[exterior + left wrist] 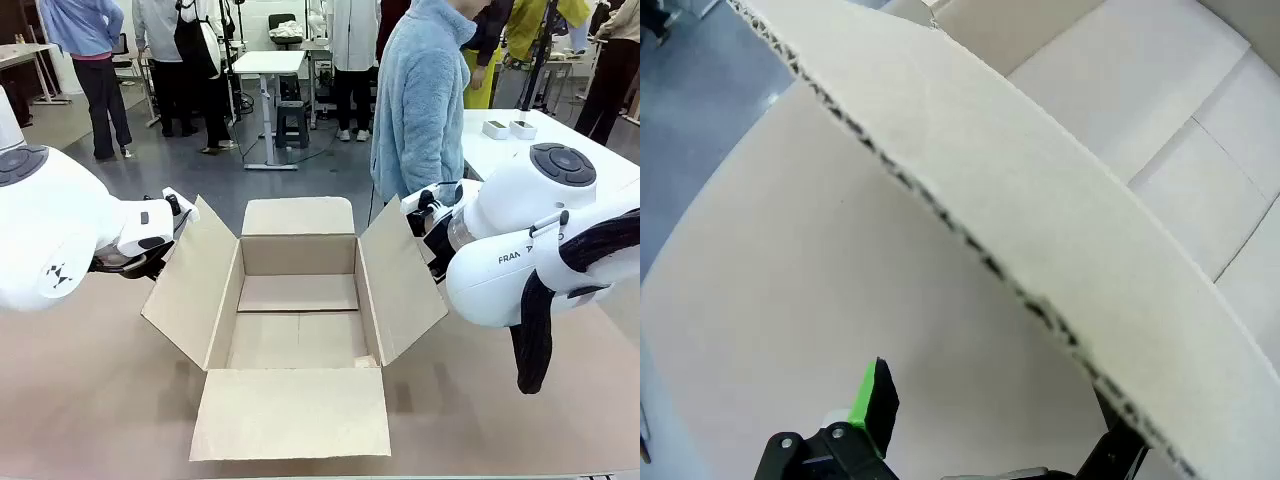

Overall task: Wrap the clocks to prevent damage.
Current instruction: Open the side flaps of the Package Box.

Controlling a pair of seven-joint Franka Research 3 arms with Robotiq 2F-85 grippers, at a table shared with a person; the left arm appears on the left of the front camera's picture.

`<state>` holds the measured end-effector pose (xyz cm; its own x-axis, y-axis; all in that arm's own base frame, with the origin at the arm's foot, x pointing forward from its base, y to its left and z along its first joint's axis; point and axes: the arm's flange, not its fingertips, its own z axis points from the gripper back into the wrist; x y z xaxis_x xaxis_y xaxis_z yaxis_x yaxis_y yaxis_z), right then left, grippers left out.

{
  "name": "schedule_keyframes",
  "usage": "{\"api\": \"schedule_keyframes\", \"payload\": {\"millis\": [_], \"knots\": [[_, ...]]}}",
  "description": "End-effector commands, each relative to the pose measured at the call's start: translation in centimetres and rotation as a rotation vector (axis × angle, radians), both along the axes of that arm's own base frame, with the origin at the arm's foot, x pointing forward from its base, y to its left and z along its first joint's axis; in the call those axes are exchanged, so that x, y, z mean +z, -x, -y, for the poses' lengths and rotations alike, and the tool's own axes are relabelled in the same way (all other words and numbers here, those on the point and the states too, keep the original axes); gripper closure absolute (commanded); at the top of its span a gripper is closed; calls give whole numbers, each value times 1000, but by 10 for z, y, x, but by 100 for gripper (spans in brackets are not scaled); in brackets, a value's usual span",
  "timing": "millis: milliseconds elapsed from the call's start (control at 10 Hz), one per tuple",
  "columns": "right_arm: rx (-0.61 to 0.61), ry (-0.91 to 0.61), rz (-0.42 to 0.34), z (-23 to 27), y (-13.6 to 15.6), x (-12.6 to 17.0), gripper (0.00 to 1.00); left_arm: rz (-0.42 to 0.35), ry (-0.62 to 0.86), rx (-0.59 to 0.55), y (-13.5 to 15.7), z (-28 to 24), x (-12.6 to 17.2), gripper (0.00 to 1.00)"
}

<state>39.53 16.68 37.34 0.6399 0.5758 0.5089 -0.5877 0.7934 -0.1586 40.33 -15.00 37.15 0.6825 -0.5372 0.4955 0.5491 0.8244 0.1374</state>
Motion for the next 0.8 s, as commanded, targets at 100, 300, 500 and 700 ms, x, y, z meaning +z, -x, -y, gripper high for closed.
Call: {"api": "schedule_keyframes", "payload": {"millis": [100,300,500,700], "knots": [[0,0,0,0,0,0,0,0,0,0,0,0,0,0],[0,0,0,0,0,0,0,0,0,0,0,0,0,0],[0,0,0,0,0,0,0,0,0,0,0,0,0,0],[0,0,0,0,0,0,0,0,0,0,0,0,0,0]]}}
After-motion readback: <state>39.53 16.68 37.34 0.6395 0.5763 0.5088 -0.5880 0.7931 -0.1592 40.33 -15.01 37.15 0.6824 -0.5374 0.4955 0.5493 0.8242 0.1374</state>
